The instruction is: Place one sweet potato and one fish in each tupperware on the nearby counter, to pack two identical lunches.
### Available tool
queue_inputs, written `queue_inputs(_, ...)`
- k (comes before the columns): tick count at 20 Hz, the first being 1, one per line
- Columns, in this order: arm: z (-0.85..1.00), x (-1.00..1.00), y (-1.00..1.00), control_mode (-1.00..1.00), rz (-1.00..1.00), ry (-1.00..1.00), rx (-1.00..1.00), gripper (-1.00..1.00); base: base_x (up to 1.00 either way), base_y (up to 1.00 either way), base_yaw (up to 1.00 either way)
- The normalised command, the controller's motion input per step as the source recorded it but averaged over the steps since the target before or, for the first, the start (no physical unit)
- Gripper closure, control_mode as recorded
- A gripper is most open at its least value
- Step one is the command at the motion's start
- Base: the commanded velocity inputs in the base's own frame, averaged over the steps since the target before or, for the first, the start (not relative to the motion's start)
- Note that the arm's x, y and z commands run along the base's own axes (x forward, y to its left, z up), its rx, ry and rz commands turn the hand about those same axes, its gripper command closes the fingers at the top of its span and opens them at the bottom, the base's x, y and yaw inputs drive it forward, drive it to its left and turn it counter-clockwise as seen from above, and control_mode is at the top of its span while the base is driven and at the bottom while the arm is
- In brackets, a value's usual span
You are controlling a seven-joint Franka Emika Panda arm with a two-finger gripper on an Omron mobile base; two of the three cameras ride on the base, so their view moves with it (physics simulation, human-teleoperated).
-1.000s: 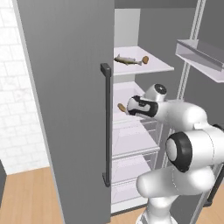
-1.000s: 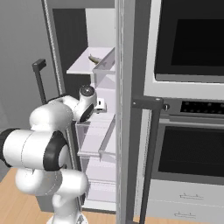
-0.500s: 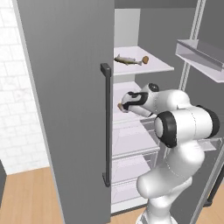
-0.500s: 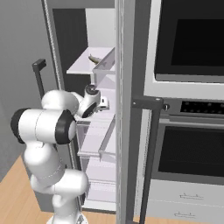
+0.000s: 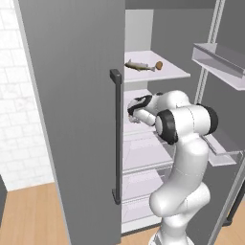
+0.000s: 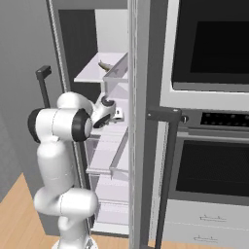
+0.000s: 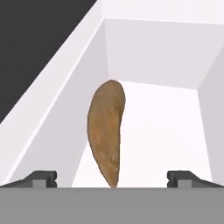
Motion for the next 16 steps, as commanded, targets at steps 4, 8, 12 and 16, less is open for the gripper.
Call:
queue_inputs(4, -0.3, 0.66, 0.0, -1.0, 0.03, 0.0, 0.0, -1.0, 0.0, 0.0, 0.0)
queue_inputs(8, -0.34, 0.65, 0.0, -1.0, 0.03, 0.0, 0.0, -1.0, 0.0, 0.0, 0.0)
queue_inputs(12, -0.38, 0.59, 0.0, -1.0, 0.03, 0.0, 0.0, -1.0, 0.0, 0.0, 0.0)
queue_inputs(16, -0.37, 0.37, -0.13, -1.0, 0.0, 0.02, 0.0, 1.0, 0.0, 0.0, 0.0)
